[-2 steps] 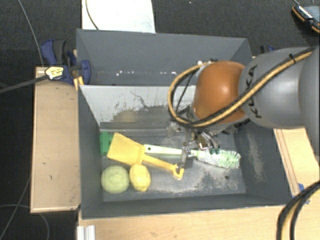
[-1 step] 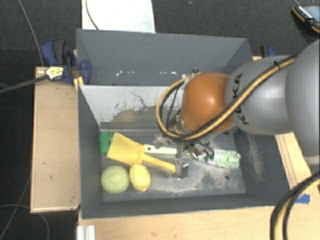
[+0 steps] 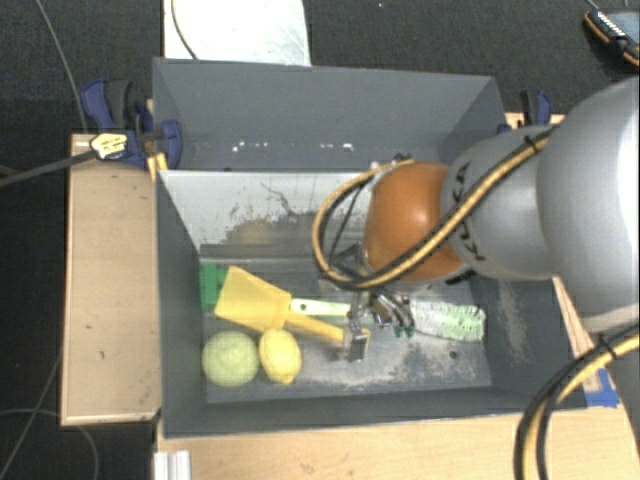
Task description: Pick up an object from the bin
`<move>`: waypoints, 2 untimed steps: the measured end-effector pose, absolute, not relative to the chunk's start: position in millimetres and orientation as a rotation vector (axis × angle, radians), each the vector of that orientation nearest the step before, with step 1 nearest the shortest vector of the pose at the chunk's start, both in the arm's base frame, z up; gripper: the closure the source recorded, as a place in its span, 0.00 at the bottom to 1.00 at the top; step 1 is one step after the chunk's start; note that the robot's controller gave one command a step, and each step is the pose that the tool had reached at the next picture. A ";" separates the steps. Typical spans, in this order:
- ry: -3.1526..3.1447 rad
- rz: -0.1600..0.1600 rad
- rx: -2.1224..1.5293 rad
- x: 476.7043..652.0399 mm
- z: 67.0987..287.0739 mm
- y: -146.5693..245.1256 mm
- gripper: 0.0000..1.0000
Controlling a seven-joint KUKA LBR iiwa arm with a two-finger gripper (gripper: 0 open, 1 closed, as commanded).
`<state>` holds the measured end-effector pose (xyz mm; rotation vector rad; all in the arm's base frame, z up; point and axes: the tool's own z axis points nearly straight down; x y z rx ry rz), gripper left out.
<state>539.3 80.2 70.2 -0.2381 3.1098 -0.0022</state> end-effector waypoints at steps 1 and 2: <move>3.047 0.003 -0.720 528.8 70.7 97.7 1.00; 3.047 0.003 -0.719 528.8 70.7 97.7 1.00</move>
Offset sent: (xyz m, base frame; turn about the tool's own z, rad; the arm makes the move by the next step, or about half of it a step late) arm 0.0000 0.0000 0.0000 0.0000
